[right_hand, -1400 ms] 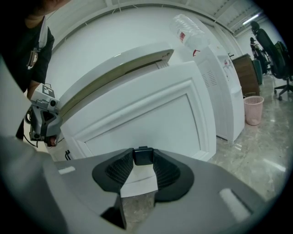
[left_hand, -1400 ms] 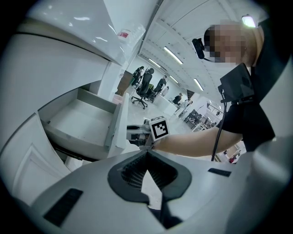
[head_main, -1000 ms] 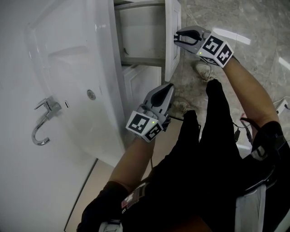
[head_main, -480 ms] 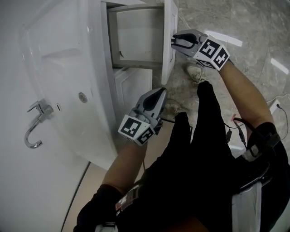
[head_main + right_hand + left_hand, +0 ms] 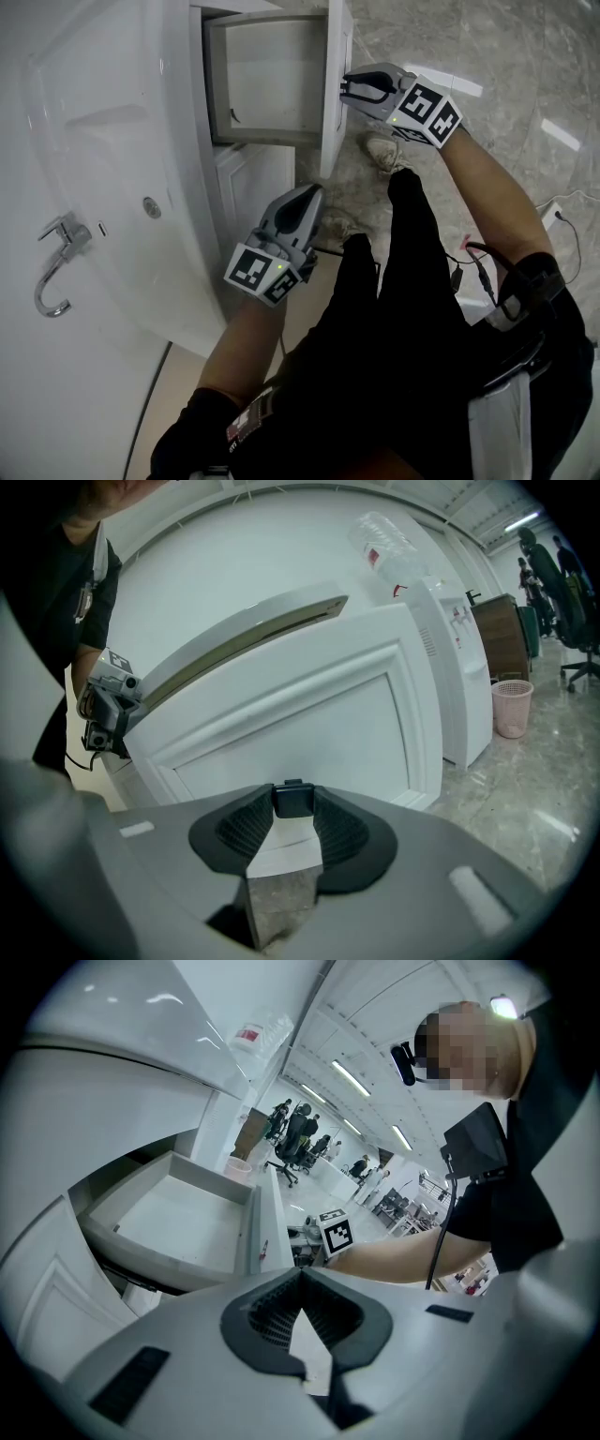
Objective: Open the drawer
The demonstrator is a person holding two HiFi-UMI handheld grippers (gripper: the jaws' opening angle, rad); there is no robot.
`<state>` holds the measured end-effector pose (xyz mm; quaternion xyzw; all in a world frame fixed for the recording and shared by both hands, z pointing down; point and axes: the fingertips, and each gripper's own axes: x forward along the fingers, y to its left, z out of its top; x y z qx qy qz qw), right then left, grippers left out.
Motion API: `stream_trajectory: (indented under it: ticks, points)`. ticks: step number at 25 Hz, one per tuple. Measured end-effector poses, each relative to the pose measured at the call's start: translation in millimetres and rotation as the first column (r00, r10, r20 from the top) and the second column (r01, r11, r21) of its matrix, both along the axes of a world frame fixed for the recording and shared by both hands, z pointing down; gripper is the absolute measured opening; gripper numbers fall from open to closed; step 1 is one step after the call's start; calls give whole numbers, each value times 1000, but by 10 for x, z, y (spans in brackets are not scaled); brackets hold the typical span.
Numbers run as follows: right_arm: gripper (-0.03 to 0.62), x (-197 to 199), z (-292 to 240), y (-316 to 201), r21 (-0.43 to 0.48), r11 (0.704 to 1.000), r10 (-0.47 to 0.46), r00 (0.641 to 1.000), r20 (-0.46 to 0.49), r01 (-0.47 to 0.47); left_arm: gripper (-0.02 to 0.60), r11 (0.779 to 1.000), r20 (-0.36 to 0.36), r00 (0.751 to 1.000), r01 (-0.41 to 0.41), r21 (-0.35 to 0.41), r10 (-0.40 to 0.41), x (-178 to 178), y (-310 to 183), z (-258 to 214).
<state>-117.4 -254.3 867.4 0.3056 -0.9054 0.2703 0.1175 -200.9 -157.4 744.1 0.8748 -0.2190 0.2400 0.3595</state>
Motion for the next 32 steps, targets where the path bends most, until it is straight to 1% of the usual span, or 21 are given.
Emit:
stream_trajectory:
  ticks: [14,21,24,27,32]
  points:
    - [130,9,-7,-3,19,1000,-15,1000,-7,15,-5,1000,-3,1000,16,-2,-16,-82,-17,-12]
    - [135,11,-8,-9,-10,1000,25,1000,15,-25,-5,1000,-11,1000,25,-4,-25,-111,-22,-44]
    - [137,12,-5,-24,-16,999,40,999,-5,-40,-5,1000,-17,999,28,-2,-28,-111,-45,-84]
    - [141,21,-6,-16,-19,999,46,998,-47,-47,-5,1000,-27,999,29,6,-29,-108,-69,-165]
    - [150,75,-137,11,-11,998,54,995,-89,-55,-5,999,-46,998,39,38,-37,-152,-191,-374]
